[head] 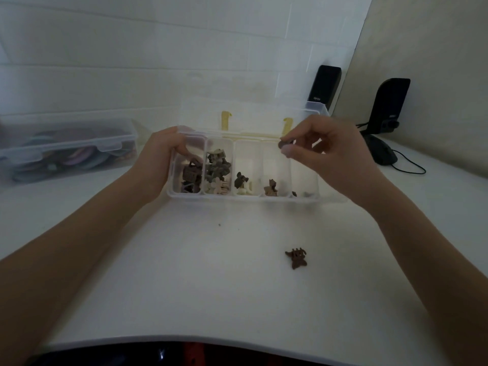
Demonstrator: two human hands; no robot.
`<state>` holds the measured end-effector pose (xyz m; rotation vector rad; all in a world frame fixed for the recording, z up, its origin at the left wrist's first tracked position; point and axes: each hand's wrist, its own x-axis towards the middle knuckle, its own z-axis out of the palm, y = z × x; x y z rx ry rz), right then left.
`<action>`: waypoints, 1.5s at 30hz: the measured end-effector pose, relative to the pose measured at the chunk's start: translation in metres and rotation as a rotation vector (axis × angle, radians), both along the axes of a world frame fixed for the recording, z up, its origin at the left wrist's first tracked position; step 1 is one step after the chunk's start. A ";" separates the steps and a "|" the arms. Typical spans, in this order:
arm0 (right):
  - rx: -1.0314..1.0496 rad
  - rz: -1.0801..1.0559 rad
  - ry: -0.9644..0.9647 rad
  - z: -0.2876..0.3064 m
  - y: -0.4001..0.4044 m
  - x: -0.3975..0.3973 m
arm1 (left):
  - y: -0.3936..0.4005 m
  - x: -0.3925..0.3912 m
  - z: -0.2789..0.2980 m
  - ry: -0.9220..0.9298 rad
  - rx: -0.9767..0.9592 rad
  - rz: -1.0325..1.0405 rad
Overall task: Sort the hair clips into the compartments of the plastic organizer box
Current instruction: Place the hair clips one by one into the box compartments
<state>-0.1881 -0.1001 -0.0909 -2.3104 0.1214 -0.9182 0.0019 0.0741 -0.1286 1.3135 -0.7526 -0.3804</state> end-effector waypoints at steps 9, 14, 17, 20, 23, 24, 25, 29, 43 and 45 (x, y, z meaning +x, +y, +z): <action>-0.199 0.056 0.050 -0.013 0.012 0.007 | 0.006 0.012 -0.003 0.113 -0.033 -0.040; -0.353 0.043 0.033 -0.016 0.010 0.007 | 0.005 0.012 -0.003 0.133 -0.029 -0.040; -0.454 0.076 0.078 -0.014 0.012 0.008 | 0.006 0.012 -0.004 0.124 -0.013 -0.039; -0.624 0.051 0.179 -0.018 0.015 0.009 | 0.006 0.011 -0.003 0.146 -0.007 -0.048; -0.770 -0.076 0.215 -0.022 0.015 0.009 | 0.005 0.010 -0.002 0.142 -0.007 -0.040; -0.779 -0.107 0.198 -0.021 0.015 0.009 | 0.005 0.010 -0.002 0.144 -0.006 -0.038; -0.761 -0.122 0.177 -0.019 0.015 0.008 | 0.005 0.011 -0.003 0.148 -0.004 -0.035; -0.484 0.030 0.197 -0.004 0.020 0.000 | 0.004 0.010 -0.003 0.168 -0.003 -0.031; -0.725 0.064 0.716 -0.010 0.051 -0.045 | 0.005 0.005 -0.001 0.185 0.004 -0.002; -0.697 0.063 0.733 -0.019 0.052 -0.053 | 0.005 0.004 -0.001 0.163 -0.005 0.009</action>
